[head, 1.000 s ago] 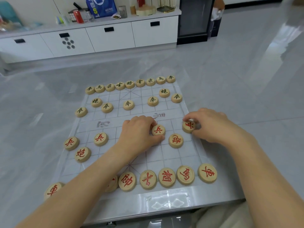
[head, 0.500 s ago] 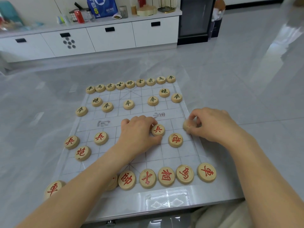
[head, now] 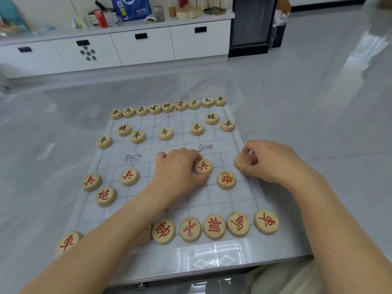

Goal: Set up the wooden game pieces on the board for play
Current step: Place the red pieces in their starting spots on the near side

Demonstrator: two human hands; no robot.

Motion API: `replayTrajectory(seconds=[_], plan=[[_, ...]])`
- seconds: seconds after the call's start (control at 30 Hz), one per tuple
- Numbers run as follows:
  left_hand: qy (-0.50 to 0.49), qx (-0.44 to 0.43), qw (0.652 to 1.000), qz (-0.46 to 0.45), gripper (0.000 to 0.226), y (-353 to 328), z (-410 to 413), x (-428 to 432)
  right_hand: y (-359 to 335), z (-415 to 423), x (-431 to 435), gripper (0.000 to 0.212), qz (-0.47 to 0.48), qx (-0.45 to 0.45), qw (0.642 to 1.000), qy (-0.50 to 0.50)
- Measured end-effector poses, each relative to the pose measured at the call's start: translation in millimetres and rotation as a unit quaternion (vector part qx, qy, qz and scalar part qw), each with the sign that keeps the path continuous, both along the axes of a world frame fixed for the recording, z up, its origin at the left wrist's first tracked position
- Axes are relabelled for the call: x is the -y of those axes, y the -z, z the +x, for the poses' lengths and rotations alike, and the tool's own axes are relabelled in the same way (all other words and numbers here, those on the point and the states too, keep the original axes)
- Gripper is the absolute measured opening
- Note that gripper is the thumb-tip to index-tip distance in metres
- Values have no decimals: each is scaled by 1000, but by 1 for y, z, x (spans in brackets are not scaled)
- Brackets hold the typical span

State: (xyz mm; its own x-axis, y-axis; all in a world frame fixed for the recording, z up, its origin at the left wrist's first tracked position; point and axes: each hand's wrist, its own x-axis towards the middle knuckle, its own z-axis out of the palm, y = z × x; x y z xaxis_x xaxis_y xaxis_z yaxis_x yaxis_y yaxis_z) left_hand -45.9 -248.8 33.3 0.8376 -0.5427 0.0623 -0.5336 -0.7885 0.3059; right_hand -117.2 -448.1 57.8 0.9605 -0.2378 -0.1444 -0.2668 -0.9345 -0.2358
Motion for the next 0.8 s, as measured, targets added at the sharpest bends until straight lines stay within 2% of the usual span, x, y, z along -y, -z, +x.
replayTrajectory(seconds=[0.2, 0.3, 0.4, 0.5, 0.63, 0.8], plan=[[-5, -9, 1000, 1, 37, -4, -3, 0, -1, 0, -2, 35, 1, -1, 1000, 2], [-10, -14, 1000, 9, 44, -6, -6, 2, -4, -2, -2, 46, 7, 1, 1000, -4], [-4, 1, 1000, 6, 61, -9, -11, 0, -15, -8, 0, 52, 75, 12, 997, -16], [51, 18, 998, -20, 59, -14, -24, 0, -17, -14, -6, 46, 117, -5, 991, -58], [81, 21, 996, -15, 48, -16, -35, 8, -7, -14, -23, 46, 84, -17, 988, -131], [63, 6, 998, -21, 50, -13, -35, 5, -3, -11, -27, 37, 39, -7, 990, -137]])
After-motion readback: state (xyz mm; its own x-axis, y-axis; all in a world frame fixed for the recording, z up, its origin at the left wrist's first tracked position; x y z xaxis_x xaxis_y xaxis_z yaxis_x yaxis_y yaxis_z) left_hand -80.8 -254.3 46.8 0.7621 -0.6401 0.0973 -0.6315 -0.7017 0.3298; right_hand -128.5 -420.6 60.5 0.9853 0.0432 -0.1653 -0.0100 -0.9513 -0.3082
